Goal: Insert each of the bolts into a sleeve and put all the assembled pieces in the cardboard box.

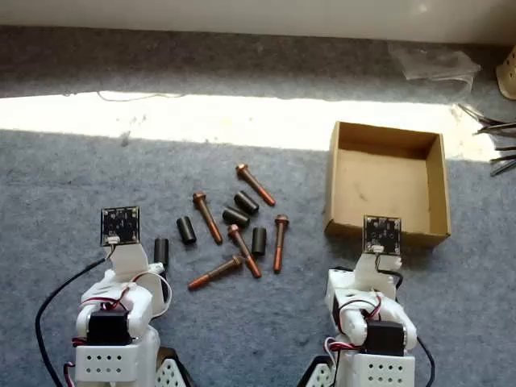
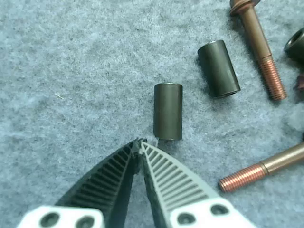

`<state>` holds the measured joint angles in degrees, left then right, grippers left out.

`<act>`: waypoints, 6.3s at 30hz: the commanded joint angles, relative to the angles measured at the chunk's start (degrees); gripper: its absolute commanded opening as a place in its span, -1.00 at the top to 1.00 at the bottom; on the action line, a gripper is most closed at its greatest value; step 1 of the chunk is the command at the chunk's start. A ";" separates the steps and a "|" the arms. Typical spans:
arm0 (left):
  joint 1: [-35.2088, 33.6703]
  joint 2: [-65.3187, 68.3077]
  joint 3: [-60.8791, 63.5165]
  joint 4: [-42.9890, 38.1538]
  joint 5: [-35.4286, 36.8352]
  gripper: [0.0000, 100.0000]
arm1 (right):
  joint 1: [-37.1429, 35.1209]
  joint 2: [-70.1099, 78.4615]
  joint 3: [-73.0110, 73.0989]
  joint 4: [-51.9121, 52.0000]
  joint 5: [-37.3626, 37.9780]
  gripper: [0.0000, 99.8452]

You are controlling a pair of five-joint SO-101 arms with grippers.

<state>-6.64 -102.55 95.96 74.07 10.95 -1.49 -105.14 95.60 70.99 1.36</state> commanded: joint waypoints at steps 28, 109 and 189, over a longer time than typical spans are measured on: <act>0.75 0.92 1.36 0.26 -0.09 0.99 | 0.66 -0.04 6.64 0.40 0.18 0.99; -8.66 32.92 -35.91 -4.22 -29.27 0.98 | 0.75 0.40 -15.43 2.86 27.34 0.98; -13.05 73.27 -43.47 -19.87 -10.20 0.66 | -35.21 123.65 -105.54 21.23 -33.41 0.59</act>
<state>-18.95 -29.23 52.97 55.08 0.40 -35.60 18.90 -8.48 93.49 -29.85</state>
